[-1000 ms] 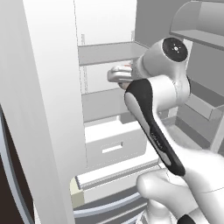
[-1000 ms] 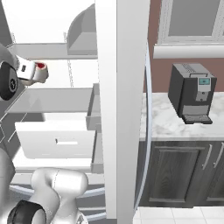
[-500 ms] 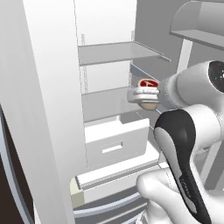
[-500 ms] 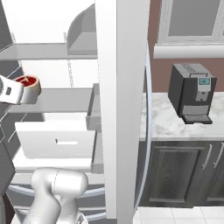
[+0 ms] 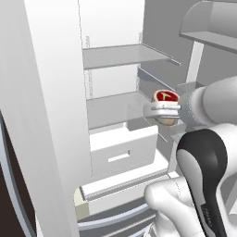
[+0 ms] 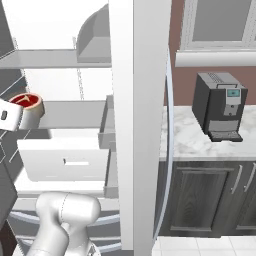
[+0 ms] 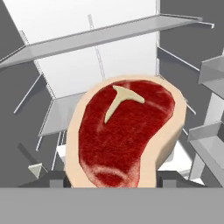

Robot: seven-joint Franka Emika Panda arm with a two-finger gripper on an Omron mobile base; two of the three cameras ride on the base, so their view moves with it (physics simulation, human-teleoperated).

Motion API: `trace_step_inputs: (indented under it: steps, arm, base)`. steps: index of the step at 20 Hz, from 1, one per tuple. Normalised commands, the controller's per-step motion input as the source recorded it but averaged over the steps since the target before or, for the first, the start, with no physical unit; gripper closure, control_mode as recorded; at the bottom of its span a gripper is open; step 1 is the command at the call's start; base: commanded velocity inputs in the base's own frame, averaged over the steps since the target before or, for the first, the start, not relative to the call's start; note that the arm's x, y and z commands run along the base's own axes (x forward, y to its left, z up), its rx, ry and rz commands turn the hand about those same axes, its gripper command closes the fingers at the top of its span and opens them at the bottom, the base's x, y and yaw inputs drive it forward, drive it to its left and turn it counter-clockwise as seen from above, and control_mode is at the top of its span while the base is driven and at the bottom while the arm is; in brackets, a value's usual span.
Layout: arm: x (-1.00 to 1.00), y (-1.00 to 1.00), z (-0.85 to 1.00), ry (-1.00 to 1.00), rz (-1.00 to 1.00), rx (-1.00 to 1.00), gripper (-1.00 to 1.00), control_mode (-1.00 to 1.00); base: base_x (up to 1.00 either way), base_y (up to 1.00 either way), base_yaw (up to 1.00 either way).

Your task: Gather the lemon wedge and lemon from the fridge and place them on a tray on the dining counter. Then gather the steaks from the fridge and place them on the other tray.

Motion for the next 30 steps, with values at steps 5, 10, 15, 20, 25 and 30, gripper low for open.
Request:
trace_step_inputs:
  steps: [5,10,15,20,25,30]
  arm:
    - [-0.05,0.0,-0.03,0.0,0.0,0.0,1.0,1.0]
    - [0.0,0.0,0.0,0.0,0.0,0.0,1.0,1.0]
    - [0.0,0.0,0.0,0.0,0.0,0.0,1.0,1.0]
    - [0.0,0.0,0.0,0.0,0.0,0.0,1.0,1.0]
    - [0.0,0.0,0.0,0.0,0.0,0.0,1.0,1.0]
    - [0.0,0.0,0.0,0.0,0.0,0.0,1.0,1.0]
  base:
    - [-0.57,-0.01,-0.08]
    - [-1.0,0.01,-0.23]
    - [-0.65,0.41,-0.35]
    - [-0.39,0.56,-0.43]
    - [-0.46,0.39,-0.47]
    - [-0.54,0.1,-0.53]
